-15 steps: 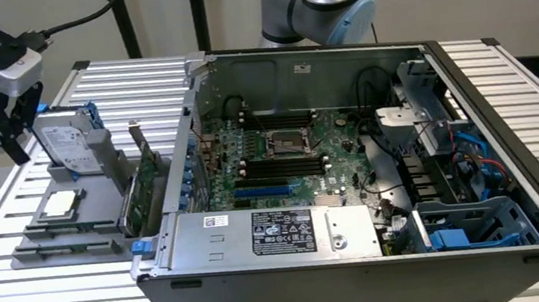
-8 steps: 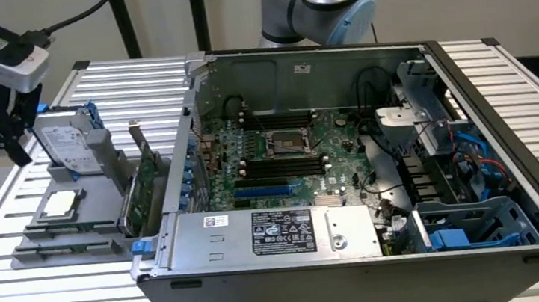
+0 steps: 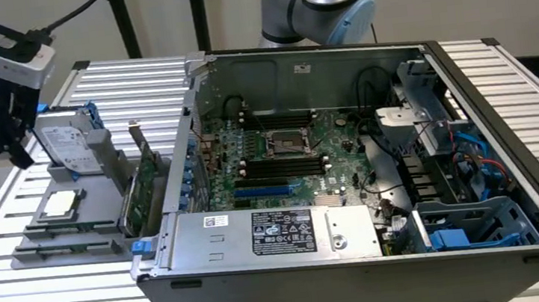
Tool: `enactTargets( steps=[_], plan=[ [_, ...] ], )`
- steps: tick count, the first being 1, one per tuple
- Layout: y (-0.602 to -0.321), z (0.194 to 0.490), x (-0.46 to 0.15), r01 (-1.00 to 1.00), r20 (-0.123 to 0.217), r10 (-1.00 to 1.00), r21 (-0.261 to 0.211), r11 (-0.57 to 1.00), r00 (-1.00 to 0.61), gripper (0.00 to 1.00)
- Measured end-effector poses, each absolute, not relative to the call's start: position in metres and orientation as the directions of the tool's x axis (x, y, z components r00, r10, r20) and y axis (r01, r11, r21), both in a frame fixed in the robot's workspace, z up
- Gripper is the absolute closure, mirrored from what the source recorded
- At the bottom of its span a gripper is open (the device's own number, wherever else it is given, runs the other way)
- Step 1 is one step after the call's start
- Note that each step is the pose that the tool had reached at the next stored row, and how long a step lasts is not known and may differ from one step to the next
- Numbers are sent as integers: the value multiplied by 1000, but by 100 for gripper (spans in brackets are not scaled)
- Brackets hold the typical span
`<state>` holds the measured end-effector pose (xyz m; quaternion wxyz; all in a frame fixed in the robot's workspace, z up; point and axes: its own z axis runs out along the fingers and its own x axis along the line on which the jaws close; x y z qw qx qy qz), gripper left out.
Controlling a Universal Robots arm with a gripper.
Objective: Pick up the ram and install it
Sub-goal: 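Pick up the ram and move it above insertion slot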
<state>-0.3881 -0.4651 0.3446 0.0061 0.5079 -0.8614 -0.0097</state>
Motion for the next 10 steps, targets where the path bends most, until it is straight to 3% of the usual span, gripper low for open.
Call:
enactTargets(
  steps=[10],
  plan=[
    [-465,339,-388,-948,1,-948,23,318,-318,100]
  ],
)
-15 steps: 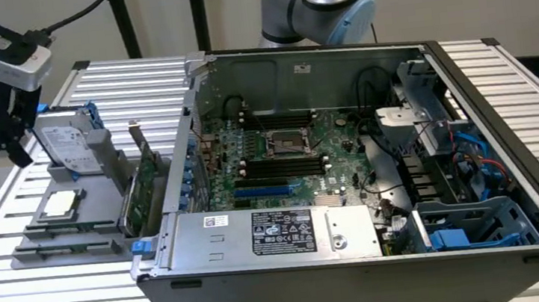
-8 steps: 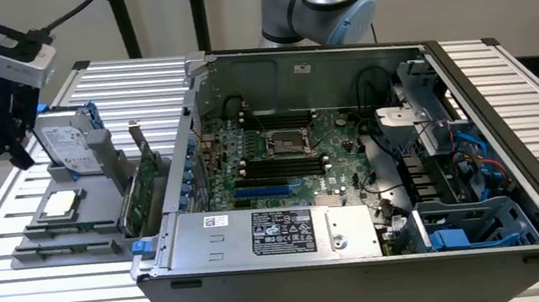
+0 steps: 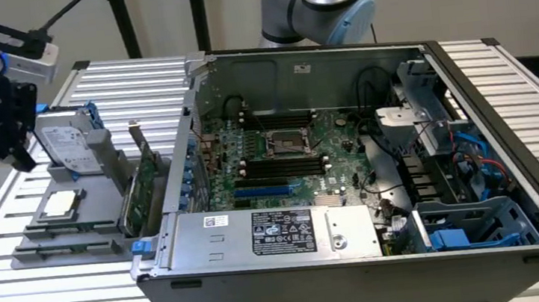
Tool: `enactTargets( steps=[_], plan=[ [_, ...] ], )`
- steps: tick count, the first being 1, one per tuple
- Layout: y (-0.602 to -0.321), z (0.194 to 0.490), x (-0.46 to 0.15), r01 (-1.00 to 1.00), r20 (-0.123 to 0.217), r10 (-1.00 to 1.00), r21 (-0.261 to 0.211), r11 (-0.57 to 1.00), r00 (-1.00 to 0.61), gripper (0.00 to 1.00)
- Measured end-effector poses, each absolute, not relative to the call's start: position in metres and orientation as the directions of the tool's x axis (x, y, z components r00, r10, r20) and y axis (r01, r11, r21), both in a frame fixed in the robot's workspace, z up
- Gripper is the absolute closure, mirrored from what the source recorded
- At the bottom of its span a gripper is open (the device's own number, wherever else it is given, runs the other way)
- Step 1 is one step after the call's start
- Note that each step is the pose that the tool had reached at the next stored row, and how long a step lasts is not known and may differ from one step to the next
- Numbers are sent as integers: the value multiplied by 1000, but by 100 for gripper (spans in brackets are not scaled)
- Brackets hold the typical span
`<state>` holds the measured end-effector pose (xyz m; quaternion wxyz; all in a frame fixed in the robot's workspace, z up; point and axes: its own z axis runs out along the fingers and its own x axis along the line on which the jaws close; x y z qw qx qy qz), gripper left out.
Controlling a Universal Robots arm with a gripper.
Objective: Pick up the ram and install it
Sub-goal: 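Pick up the ram and move it above insertion slot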
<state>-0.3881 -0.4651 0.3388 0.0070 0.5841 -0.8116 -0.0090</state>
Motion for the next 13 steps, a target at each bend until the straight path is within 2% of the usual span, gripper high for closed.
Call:
enactTargets(
  steps=[13],
  plan=[
    [-465,332,-388,-996,0,-996,19,88,-88,100]
  ],
)
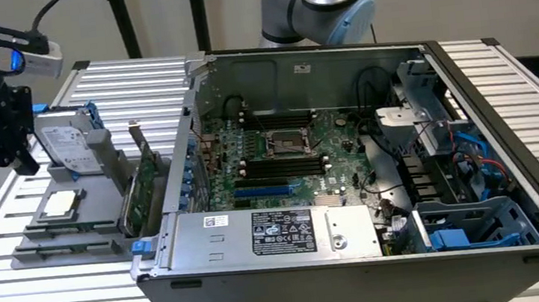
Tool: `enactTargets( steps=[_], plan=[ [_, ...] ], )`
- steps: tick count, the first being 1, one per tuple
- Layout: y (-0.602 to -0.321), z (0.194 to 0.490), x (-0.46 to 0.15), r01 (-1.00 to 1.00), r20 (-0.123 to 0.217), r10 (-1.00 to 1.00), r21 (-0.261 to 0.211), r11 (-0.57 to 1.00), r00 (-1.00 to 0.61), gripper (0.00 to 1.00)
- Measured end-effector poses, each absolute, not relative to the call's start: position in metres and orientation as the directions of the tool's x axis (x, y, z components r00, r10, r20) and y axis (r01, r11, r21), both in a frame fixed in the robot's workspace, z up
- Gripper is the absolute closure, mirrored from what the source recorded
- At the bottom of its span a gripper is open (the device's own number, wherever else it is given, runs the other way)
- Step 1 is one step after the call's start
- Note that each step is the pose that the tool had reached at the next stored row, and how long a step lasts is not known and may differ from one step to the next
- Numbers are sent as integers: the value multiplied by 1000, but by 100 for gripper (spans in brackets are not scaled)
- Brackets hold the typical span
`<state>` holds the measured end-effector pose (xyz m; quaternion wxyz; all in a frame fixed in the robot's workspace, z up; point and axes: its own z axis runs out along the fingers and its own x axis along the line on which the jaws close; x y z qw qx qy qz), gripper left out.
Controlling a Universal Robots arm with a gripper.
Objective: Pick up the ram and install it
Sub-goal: 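Pick up the ram and move it above insertion slot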
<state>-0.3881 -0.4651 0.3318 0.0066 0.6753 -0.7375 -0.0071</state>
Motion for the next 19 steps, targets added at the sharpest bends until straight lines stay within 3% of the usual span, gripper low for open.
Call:
enactTargets(
  steps=[10,11,19],
  plan=[
    [-477,327,-388,-1000,-3,-1000,18,4,-4,100],
    [-480,326,-388,-1000,-4,-1000,18,4,-4,0],
    [-486,314,-387,-1000,-7,-1000,18,3,-3,0]
  ],
)
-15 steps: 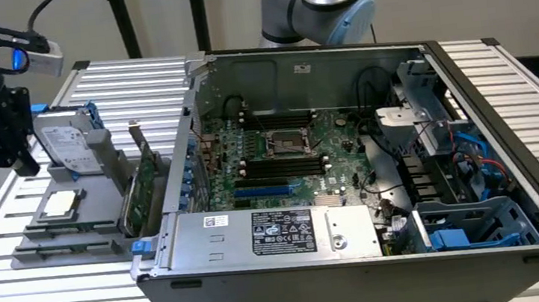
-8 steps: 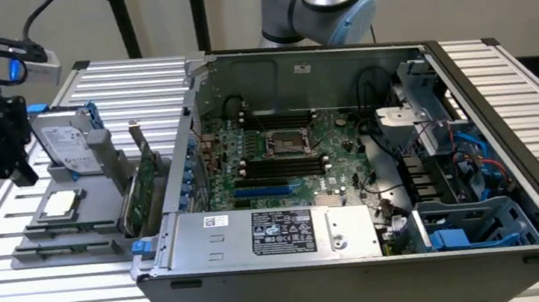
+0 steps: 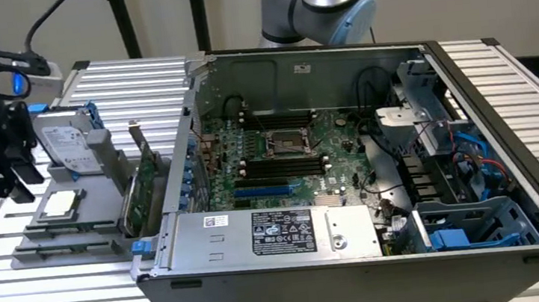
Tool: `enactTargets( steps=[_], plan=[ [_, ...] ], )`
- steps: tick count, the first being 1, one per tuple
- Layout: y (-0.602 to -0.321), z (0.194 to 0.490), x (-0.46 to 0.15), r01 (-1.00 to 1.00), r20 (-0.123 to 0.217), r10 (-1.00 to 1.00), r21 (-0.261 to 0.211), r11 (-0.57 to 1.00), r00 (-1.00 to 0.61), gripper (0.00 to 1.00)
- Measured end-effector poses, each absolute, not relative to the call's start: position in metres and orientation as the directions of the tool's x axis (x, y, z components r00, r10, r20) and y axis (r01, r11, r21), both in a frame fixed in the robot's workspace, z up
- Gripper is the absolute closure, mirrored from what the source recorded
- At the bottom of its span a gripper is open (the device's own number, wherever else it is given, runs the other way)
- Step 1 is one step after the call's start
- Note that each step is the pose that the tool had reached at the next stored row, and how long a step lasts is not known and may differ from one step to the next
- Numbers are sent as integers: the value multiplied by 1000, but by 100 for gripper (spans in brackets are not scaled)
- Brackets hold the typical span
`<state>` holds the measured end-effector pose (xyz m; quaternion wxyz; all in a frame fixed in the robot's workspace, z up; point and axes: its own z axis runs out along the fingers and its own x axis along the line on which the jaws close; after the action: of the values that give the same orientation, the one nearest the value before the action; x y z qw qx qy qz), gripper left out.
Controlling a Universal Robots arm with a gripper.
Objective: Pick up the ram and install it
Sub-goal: 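Pick up the ram and move it above insertion slot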
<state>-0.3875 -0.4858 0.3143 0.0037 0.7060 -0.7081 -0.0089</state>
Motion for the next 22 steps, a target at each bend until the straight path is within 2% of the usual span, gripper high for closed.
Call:
enactTargets(
  steps=[22],
  plan=[
    [-488,274,-386,-1000,-7,-1000,18,-1,1,0]
  ],
)
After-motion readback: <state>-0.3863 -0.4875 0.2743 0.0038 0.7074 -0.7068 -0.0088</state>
